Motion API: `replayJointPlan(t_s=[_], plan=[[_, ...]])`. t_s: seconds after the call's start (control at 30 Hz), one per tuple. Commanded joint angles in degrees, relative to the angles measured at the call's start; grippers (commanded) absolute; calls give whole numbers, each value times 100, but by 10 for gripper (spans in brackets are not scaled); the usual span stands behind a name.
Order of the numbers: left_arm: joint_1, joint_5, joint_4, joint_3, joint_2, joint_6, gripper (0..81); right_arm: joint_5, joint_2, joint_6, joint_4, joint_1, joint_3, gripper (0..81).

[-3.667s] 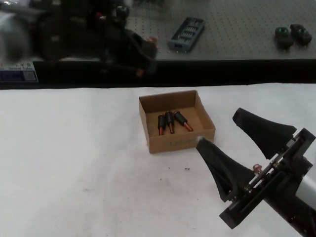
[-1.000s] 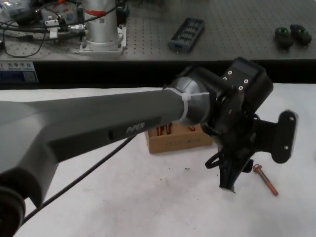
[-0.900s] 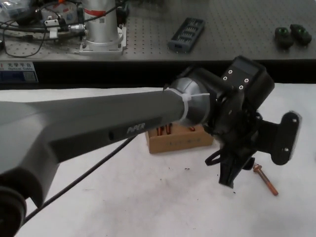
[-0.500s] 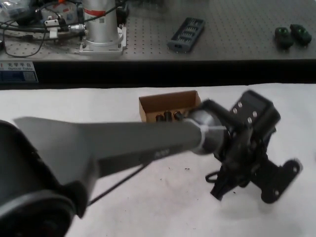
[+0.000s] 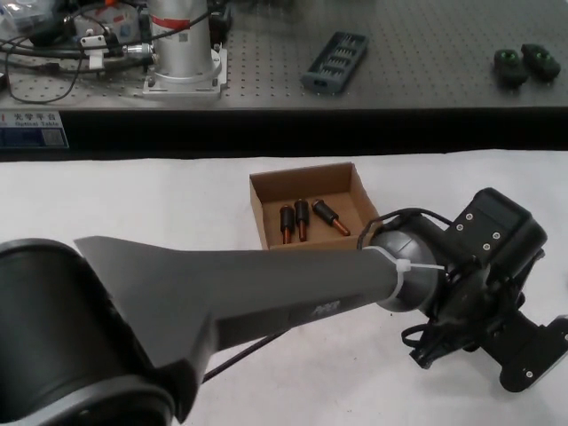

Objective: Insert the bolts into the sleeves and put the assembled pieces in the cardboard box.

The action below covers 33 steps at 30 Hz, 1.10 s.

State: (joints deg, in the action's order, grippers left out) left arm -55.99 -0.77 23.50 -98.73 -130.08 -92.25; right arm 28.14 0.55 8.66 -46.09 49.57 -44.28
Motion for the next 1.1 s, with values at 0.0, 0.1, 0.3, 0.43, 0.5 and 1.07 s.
replayJointPlan(t_s=[0.0, 0.1, 0.3, 0.43, 0.5, 1.07], plan=[[2, 157, 176, -249, -172, -70, 243, 52, -55, 51, -25, -10, -54, 412], [2, 323, 248, -346, -331, -70, 193, 52, -55, 51, -25, -10, -54, 412], [2, 529, 438, -359, -603, -94, 191, 52, -55, -51, -25, -10, -54, 412], [2, 680, 554, -469, -622, -13, 134, 93, -55, -95, -25, -10, -54, 412], [2, 768, 637, -485, -647, 22, 58, 93, -55, -95, -25, -10, -54, 412], [142, 674, 980, -486, 243, 3983, 6, 85, -55, -53, -25, -10, -54, 412]])
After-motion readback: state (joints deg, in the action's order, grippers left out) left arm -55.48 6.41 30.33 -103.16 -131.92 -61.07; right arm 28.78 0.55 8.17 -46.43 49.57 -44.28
